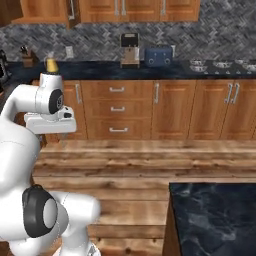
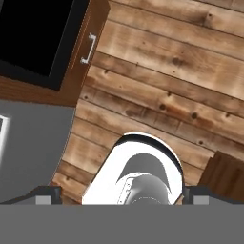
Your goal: There is a tray on the dining counter. Grab the cup, mug, and pitcher and place them on the tray. The pitcher may be placed next to the tray if it cannot fit the tray.
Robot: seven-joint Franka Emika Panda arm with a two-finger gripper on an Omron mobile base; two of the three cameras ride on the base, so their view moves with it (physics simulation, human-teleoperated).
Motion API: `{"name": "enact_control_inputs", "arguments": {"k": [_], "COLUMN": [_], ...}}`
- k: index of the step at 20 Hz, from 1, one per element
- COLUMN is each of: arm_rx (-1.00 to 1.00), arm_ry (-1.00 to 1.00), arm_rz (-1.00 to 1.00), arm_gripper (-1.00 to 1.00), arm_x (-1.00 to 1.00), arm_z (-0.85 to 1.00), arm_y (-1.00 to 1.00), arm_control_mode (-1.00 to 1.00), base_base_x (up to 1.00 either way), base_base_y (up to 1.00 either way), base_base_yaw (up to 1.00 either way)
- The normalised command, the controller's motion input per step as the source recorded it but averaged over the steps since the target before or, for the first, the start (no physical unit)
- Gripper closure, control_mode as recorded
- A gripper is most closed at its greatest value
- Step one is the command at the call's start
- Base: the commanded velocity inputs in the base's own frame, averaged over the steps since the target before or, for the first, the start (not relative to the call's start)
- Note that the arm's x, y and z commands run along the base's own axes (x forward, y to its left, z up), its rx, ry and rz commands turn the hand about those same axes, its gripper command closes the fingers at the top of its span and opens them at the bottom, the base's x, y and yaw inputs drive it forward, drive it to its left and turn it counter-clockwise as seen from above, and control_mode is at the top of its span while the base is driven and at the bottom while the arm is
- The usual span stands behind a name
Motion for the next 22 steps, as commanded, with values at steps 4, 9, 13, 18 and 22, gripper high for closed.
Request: {"name": "enact_control_inputs", "arguments": {"k": [4, 9, 13, 18, 22], "arm_rx": [0.0, 0.0, 0.0, 0.0, 0.0], "arm_ry": [0.0, 0.0, 0.0, 0.0, 0.0], "arm_rz": [0.0, 0.0, 0.0, 0.0, 0.0], "arm_gripper": [-1.0, -1.0, -1.0, -1.0, -1.0], "arm_x": [0.0, 0.0, 0.0, 0.0, 0.0], "arm_z": [0.0, 0.0, 0.0, 0.0, 0.0], "arm_y": [0.0, 0.0, 0.0, 0.0, 0.0], "arm_control_mode": [1.0, 1.0, 1.0, 1.0, 1.0], "base_base_x": [0.88, 0.84, 0.84, 0.81, 0.65], "base_base_y": [0.31, 0.36, 0.42, 0.48, 0.53], "base_base_yaw": [0.09, 0.06, 0.04, 0.01, 0.0]}}
